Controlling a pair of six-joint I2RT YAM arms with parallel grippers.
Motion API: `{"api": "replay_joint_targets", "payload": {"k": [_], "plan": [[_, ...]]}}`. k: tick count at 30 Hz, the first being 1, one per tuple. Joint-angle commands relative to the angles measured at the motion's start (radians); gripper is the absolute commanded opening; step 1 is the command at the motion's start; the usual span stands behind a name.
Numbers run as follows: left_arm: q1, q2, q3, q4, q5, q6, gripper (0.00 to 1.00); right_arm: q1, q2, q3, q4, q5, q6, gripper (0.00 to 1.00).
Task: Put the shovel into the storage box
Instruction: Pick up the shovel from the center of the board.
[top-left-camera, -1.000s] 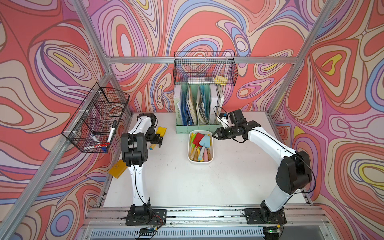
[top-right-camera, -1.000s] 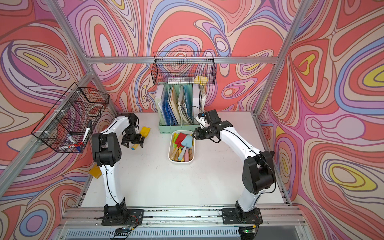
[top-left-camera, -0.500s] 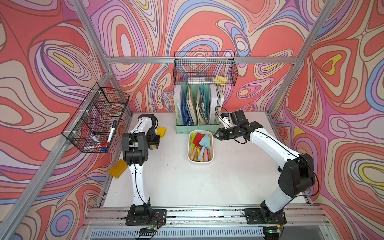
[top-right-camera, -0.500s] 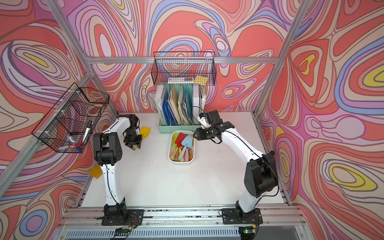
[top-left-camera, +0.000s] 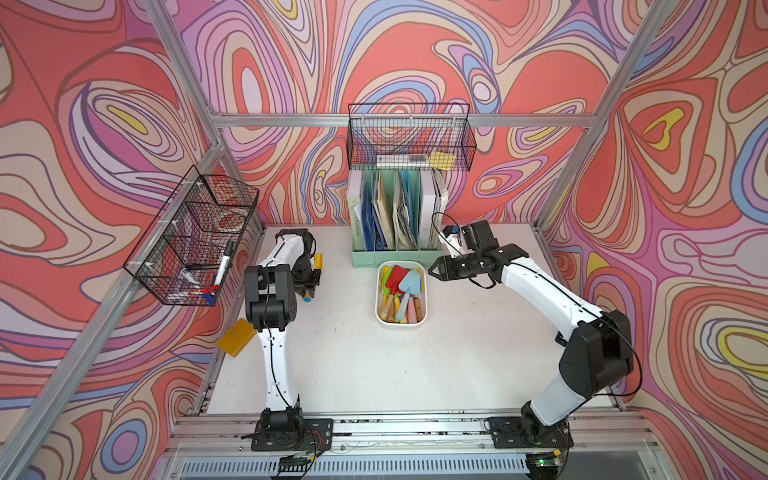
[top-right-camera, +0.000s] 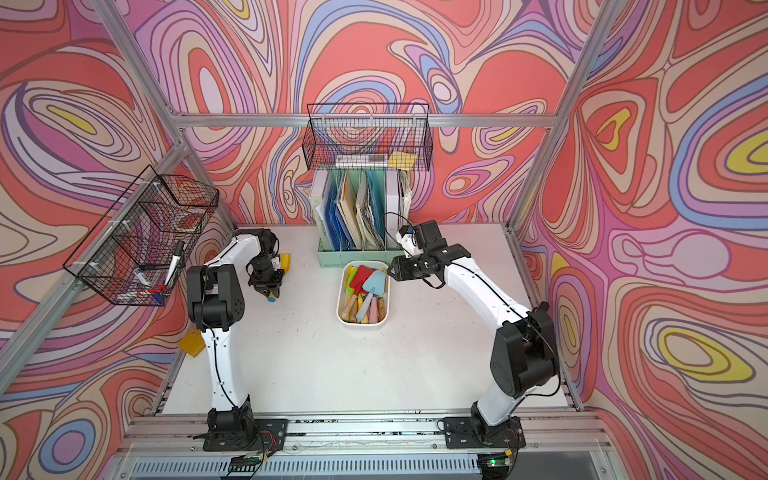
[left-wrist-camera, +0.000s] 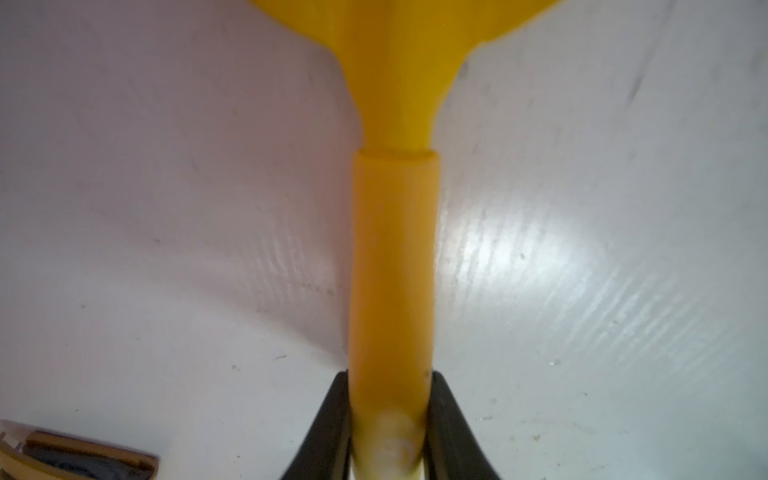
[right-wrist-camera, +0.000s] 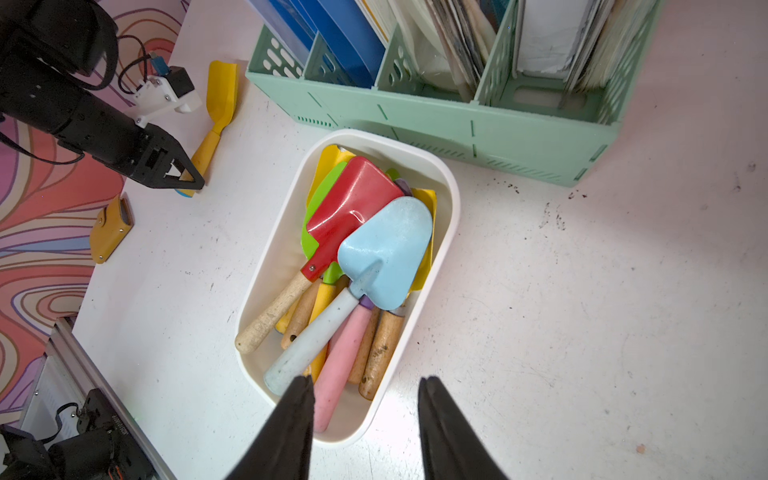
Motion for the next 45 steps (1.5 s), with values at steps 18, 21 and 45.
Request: {"api": "replay_joint_targets", "payload": {"k": [18, 21, 45], "plan": [[-0.238, -0.389, -0.057, -0.098, 0.207, -0.08, 0.17, 0.004, 0.003, 0.019, 0.14, -0.119, 0.089, 0.42], [-0.283, -0.44, -0.063, -0.113, 0.223, -0.113, 0.17, 0.022, 0.022, 0.037, 0.169, -0.115, 0.112, 0.42], [-0.537, -0.441, -0.095, -0.154, 0.193, -0.234, 0.17, 0.235, 0.229, 0.253, 0.214, 0.098, 0.166, 0.42]]}}
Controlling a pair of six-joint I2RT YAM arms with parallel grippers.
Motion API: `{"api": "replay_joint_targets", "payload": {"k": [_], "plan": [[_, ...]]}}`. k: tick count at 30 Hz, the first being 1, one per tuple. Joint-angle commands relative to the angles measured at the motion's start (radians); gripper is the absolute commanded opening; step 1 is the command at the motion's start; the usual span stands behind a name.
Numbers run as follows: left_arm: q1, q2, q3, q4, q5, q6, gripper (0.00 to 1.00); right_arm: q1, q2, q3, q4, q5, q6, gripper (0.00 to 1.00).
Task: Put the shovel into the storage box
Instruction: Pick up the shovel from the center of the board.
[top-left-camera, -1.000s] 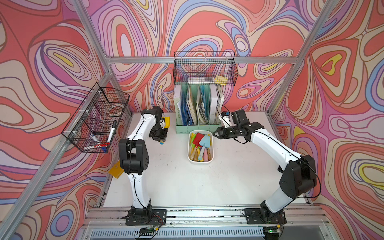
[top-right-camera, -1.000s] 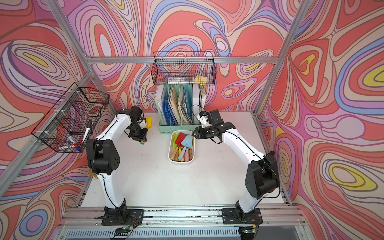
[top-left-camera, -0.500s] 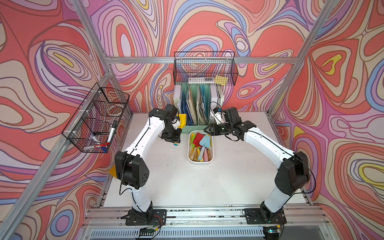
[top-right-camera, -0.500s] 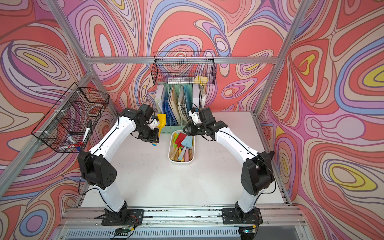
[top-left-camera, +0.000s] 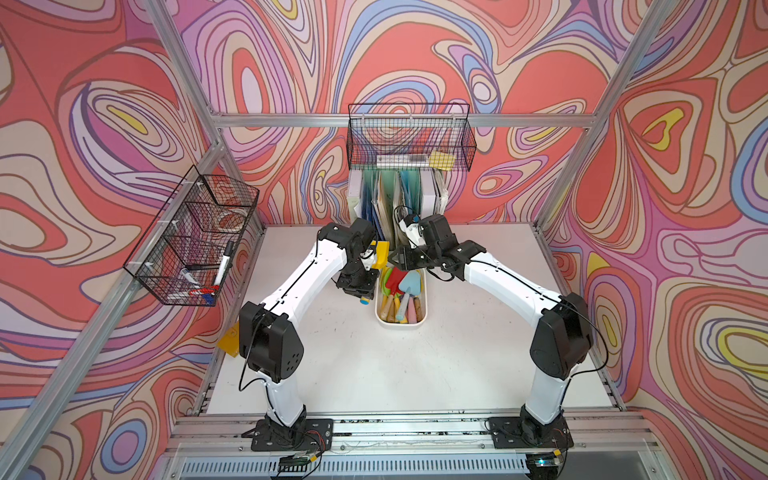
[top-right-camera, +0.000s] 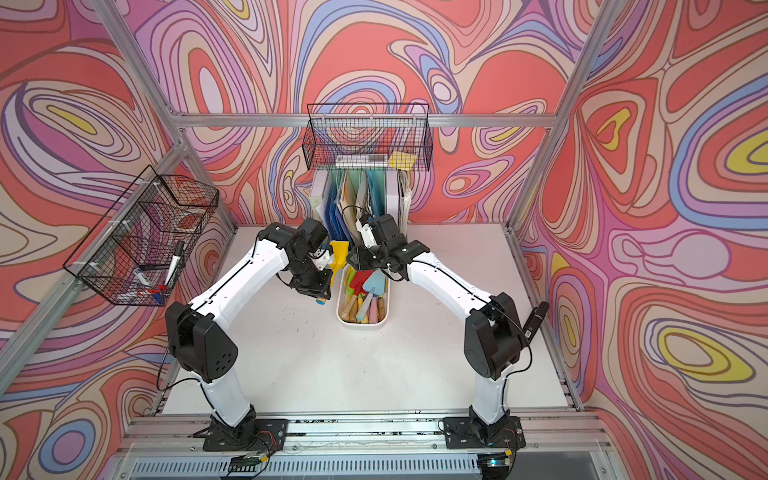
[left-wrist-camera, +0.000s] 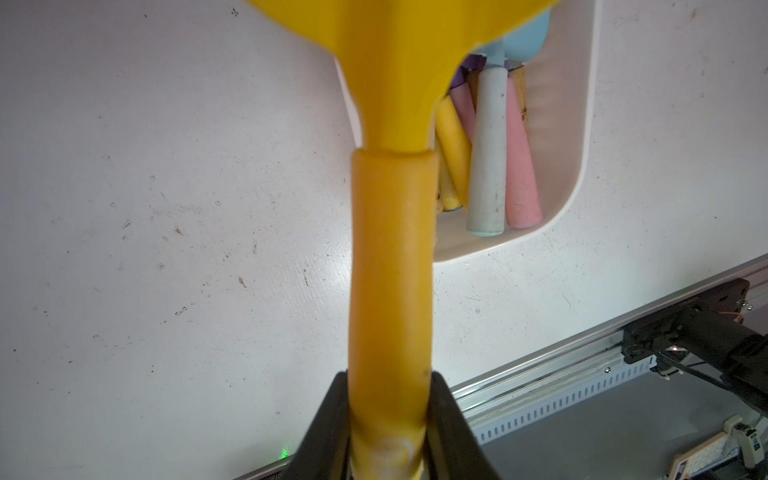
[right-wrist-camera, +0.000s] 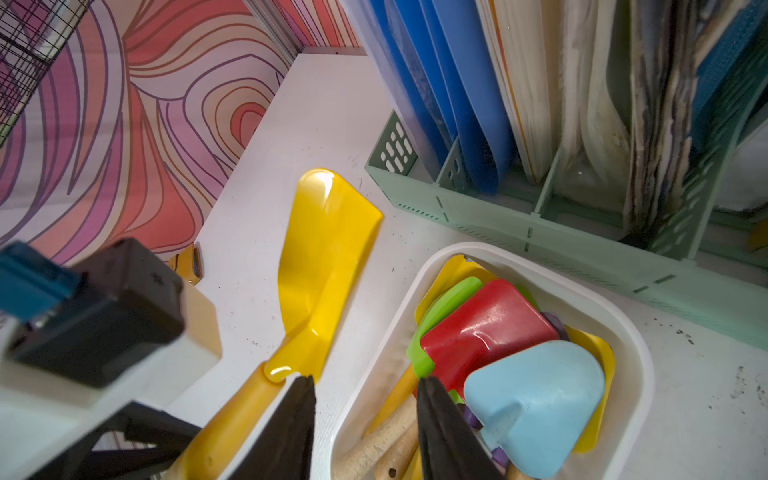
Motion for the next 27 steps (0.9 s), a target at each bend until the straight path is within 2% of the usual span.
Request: {"api": "replay_joint_targets", "payload": {"k": [1, 15, 27], "plan": [[-0.018, 0.032, -0.001, -0.022, -0.02, -0.016, 0.18, 0.014, 0.025, 0.028, 0.011, 0.018, 0.01, 0.42], [-0.045, 0.037, 0.032, -0.022, -0.021, -0.033, 0.17, 0.017, 0.051, 0.041, -0.006, 0.061, 0.02, 0.41], [-0.065, 0.031, 0.041, -0.015, -0.026, -0.055, 0.18, 0.018, 0.067, 0.03, 0.014, 0.098, 0.048, 0.22]]}}
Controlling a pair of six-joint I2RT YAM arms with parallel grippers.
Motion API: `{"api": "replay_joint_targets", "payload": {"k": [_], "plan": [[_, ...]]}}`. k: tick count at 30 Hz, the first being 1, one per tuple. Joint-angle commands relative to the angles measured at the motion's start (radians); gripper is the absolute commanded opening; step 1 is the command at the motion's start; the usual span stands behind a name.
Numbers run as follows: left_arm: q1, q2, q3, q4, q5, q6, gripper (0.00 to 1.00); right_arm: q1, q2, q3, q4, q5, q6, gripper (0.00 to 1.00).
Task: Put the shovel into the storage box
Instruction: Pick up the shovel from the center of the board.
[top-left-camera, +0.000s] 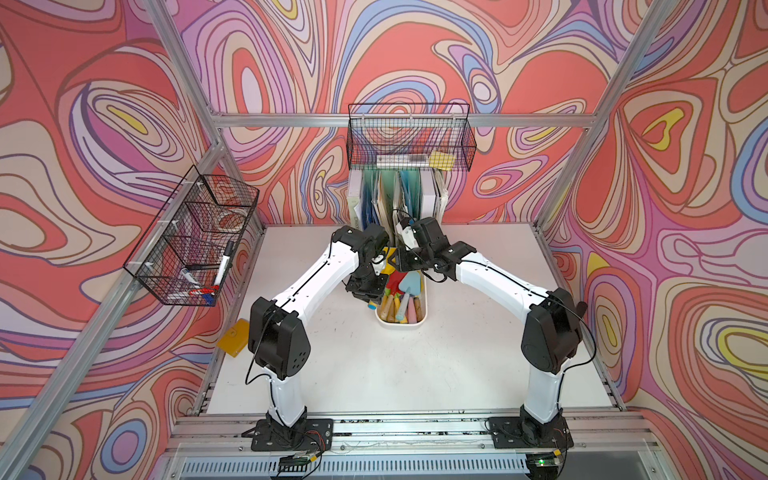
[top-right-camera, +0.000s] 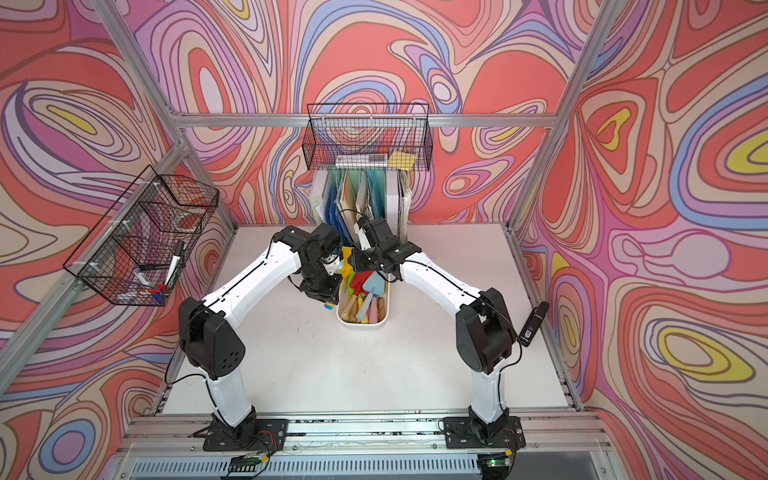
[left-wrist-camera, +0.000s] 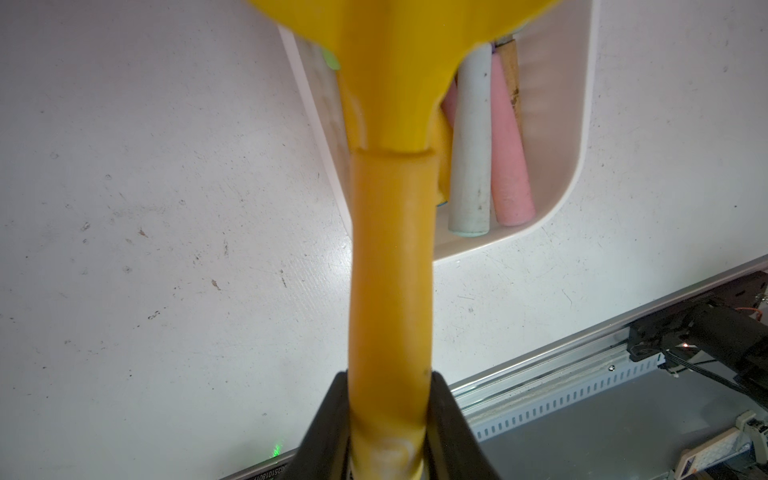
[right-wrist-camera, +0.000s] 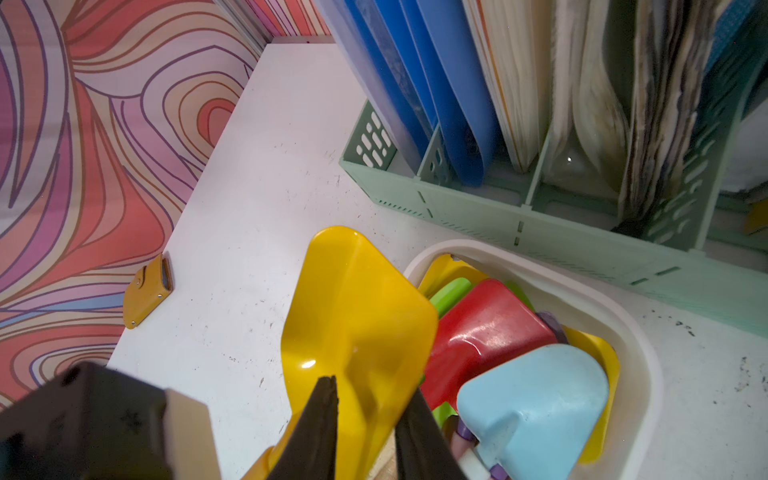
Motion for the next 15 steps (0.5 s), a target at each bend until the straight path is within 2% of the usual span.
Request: {"api": "replay_joint_targets", "payload": {"k": [1, 7, 10, 13, 15], "plan": [[-0.01, -0.005, 0.03, -0.012, -0.014, -0.019, 0.18, 0.005, 0.012, 0.007, 0.016, 0.032, 0.013, 0.21], [-0.021, -0.006, 0.032, 0.008, -0.016, -0.046, 0.21, 0.005, 0.006, -0.004, 0.021, 0.049, 0.022, 0.09], [-0.034, -0.003, 0.041, 0.011, -0.016, -0.053, 0.27, 0.004, 0.01, -0.004, 0.024, 0.052, 0.03, 0.05], [-0.049, 0.003, 0.06, 0.006, -0.016, -0.056, 0.42, 0.004, 0.014, 0.0, 0.026, 0.053, 0.036, 0.0], [-0.06, 0.003, 0.073, 0.002, -0.016, -0.055, 0.56, 0.004, 0.019, 0.004, 0.026, 0.06, 0.039, 0.0]]}}
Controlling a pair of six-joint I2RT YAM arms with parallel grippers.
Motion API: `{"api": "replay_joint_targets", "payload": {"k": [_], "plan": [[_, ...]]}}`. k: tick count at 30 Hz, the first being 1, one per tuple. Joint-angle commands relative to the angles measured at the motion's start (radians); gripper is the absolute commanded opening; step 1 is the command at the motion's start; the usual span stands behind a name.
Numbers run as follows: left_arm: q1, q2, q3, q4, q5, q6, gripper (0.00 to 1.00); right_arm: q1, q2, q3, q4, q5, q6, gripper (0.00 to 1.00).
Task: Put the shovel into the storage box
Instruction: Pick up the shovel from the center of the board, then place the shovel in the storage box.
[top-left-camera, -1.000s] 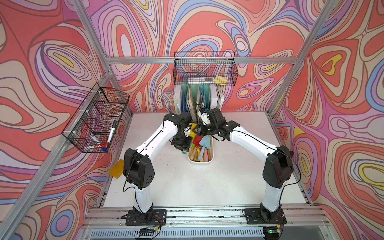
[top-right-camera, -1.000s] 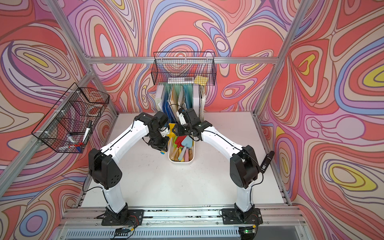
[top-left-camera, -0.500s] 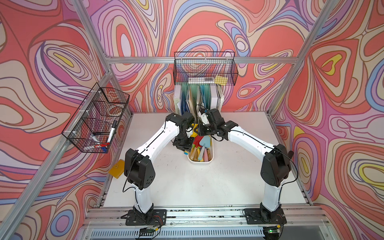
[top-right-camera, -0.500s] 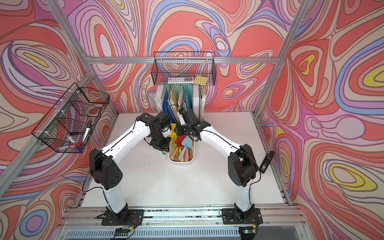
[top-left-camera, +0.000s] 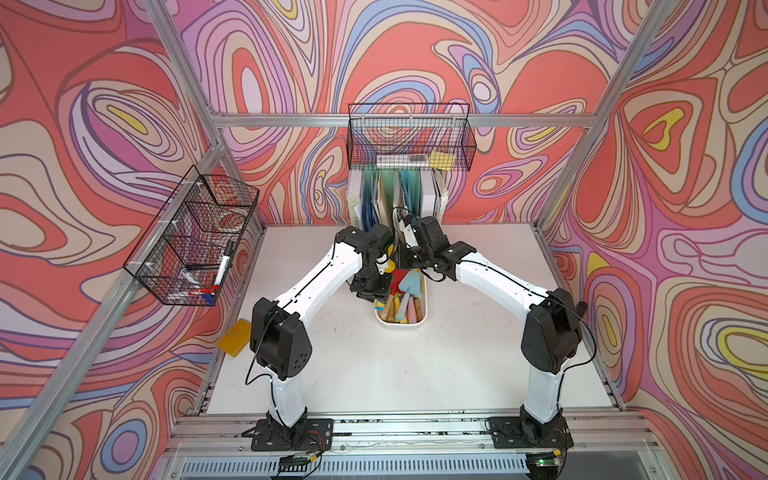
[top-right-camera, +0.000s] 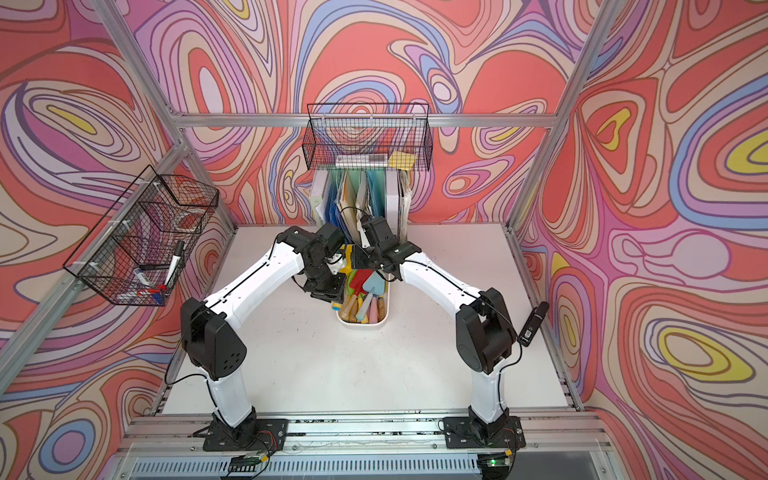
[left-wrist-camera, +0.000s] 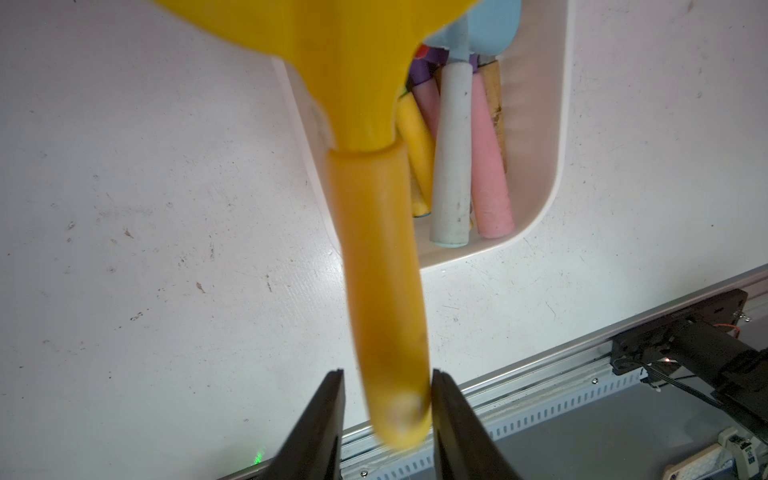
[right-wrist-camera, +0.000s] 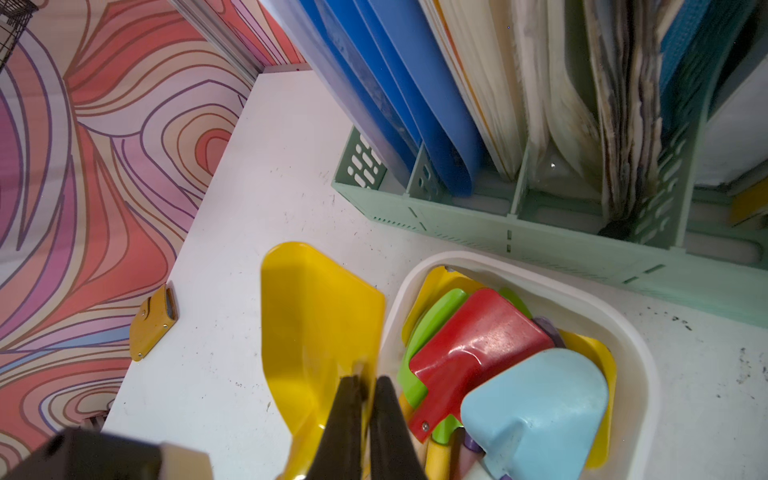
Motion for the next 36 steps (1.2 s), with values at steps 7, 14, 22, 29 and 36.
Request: {"api": "replay_joint_targets", "payload": {"k": [7, 14, 22, 29, 36], "plan": [[-0.032, -0.02, 0.06, -0.004, 0.013, 0.017, 0.85, 0.004, 0.031, 0.02, -0.004, 0.026, -0.017, 0.0], [-0.033, -0.088, 0.042, 0.035, 0.021, 0.039, 0.87, -0.019, 0.038, 0.026, -0.026, 0.001, -0.046, 0.0], [-0.032, -0.221, -0.08, 0.167, 0.037, 0.06, 0.9, -0.136, -0.014, -0.064, -0.026, -0.12, -0.102, 0.0], [-0.032, -0.263, -0.151, 0.249, 0.091, 0.059, 0.9, -0.177, -0.021, -0.134, -0.019, -0.177, -0.142, 0.0], [-0.032, -0.262, -0.15, 0.244, 0.094, 0.068, 0.9, -0.186, 0.023, -0.142, -0.003, -0.197, -0.145, 0.0]]}}
